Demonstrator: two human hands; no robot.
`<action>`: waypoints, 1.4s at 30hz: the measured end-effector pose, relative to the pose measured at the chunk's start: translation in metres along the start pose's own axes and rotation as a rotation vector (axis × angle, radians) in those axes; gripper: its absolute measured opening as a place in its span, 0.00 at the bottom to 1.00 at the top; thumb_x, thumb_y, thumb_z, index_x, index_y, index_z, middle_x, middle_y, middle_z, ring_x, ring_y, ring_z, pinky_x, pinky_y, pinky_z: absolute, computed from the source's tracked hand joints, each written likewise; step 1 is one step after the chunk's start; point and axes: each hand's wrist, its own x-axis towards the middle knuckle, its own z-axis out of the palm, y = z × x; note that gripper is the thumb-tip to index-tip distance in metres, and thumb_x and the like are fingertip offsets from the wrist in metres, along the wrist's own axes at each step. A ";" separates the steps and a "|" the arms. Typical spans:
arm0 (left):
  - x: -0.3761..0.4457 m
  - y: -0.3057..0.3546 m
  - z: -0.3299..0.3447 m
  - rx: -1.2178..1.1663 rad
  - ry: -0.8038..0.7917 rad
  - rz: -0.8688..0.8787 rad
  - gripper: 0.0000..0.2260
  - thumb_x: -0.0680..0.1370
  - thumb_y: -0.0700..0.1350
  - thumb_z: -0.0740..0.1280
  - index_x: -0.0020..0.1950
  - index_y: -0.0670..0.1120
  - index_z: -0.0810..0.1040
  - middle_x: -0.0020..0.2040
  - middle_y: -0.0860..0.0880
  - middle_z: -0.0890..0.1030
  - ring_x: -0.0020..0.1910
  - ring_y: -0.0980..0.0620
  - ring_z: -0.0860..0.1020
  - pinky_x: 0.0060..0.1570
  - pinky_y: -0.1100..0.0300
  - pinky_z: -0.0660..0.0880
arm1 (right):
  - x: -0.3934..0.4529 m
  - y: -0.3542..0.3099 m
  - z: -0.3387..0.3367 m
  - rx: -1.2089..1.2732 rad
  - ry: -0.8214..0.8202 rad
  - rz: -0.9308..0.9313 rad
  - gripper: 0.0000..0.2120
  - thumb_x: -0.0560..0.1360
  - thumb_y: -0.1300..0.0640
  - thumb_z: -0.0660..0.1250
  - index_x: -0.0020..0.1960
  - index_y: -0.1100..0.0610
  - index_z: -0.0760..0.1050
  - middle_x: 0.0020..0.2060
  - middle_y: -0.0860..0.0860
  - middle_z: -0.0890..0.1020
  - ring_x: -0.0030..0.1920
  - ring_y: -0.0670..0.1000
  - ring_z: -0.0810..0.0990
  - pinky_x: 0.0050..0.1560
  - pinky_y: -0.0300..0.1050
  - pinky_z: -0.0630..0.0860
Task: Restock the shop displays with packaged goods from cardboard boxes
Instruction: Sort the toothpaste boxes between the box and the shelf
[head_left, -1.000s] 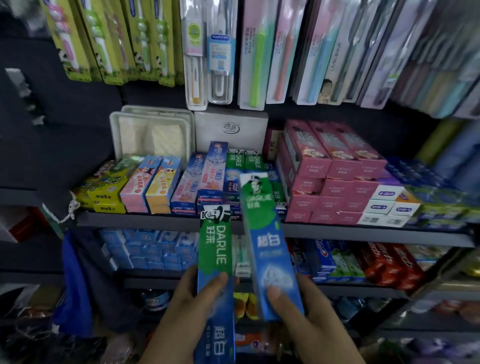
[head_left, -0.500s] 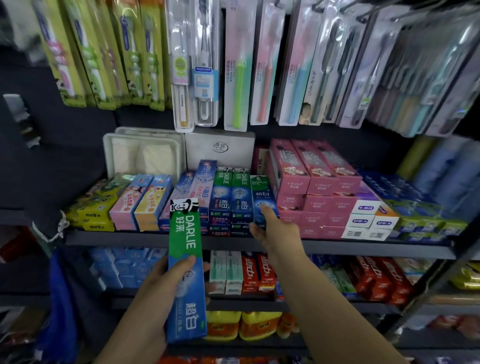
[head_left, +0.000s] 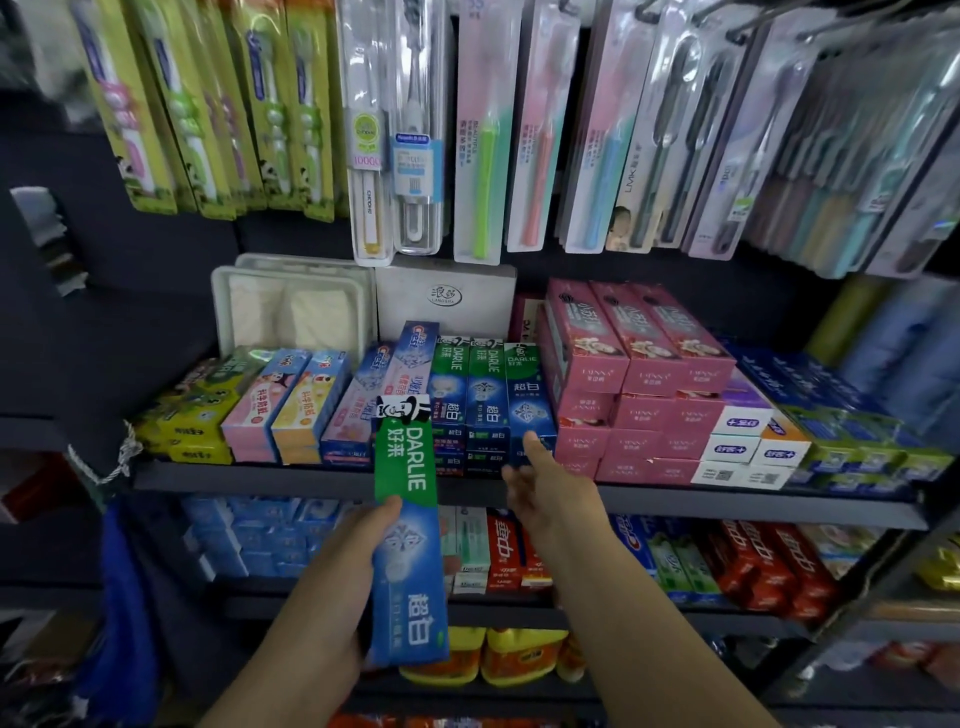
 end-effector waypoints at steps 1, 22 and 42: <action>-0.005 0.000 0.006 0.002 -0.011 0.040 0.17 0.79 0.51 0.61 0.60 0.41 0.76 0.50 0.39 0.82 0.44 0.39 0.81 0.40 0.50 0.76 | -0.011 0.001 -0.004 -0.236 -0.008 -0.030 0.16 0.77 0.47 0.66 0.46 0.61 0.73 0.36 0.53 0.78 0.32 0.47 0.76 0.30 0.39 0.74; 0.004 0.018 0.028 0.232 -0.061 0.192 0.05 0.80 0.44 0.63 0.52 0.47 0.78 0.49 0.47 0.84 0.48 0.48 0.80 0.45 0.55 0.73 | 0.000 -0.014 -0.011 -0.024 0.036 -0.153 0.12 0.72 0.52 0.73 0.43 0.61 0.76 0.35 0.53 0.82 0.38 0.47 0.84 0.45 0.43 0.80; 0.015 -0.001 0.001 0.251 -0.036 0.031 0.05 0.80 0.40 0.62 0.48 0.41 0.77 0.33 0.45 0.83 0.34 0.46 0.77 0.35 0.56 0.70 | 0.012 -0.016 0.003 0.030 0.166 -0.135 0.18 0.70 0.45 0.73 0.45 0.59 0.73 0.30 0.51 0.77 0.32 0.47 0.76 0.39 0.43 0.79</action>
